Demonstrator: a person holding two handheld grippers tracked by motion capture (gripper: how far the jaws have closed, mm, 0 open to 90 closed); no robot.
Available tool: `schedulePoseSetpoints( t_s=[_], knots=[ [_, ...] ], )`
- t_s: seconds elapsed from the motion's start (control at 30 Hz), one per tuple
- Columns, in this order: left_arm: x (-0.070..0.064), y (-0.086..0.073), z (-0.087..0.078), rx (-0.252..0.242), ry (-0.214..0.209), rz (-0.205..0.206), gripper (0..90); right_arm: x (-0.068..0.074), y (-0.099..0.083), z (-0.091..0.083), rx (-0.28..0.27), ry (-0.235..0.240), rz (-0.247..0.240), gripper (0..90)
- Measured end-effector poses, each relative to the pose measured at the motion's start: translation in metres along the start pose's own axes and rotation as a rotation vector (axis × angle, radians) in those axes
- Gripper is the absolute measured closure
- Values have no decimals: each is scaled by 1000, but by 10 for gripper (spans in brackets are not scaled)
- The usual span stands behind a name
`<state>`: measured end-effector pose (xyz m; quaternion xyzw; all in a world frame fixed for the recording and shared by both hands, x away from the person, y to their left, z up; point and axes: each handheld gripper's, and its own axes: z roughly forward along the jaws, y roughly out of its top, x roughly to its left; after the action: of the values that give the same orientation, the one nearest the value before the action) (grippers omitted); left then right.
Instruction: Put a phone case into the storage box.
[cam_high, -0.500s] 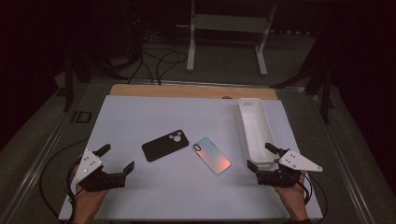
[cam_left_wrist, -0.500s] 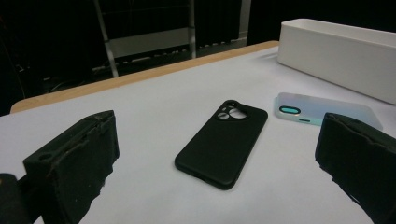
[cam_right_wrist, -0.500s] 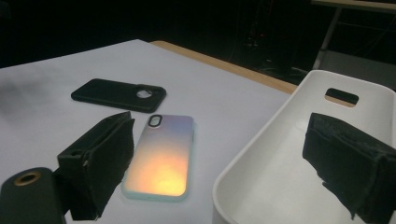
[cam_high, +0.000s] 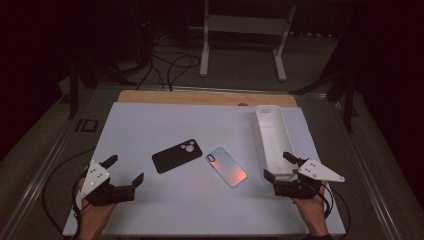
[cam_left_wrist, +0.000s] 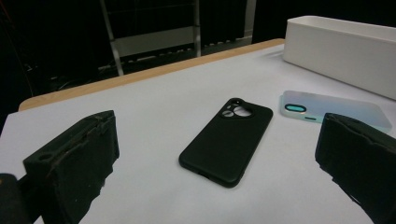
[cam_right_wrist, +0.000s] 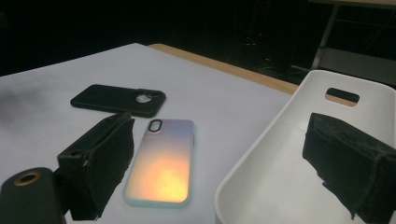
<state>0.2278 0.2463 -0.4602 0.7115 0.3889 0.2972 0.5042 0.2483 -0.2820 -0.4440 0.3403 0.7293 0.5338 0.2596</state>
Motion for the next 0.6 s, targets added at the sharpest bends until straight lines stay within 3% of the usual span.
schedulePoseSetpoints(
  t_s=[0.13, 0.6],
  knots=[
    [0, 1, 2, -1, 2, -2, 2, 0, 2, 1, 11, -3, 12, 91],
    [1, 1, 0, -5, 21, -5, 2, 3, 25, 8, 82, -22, -18, 77]
  ],
)
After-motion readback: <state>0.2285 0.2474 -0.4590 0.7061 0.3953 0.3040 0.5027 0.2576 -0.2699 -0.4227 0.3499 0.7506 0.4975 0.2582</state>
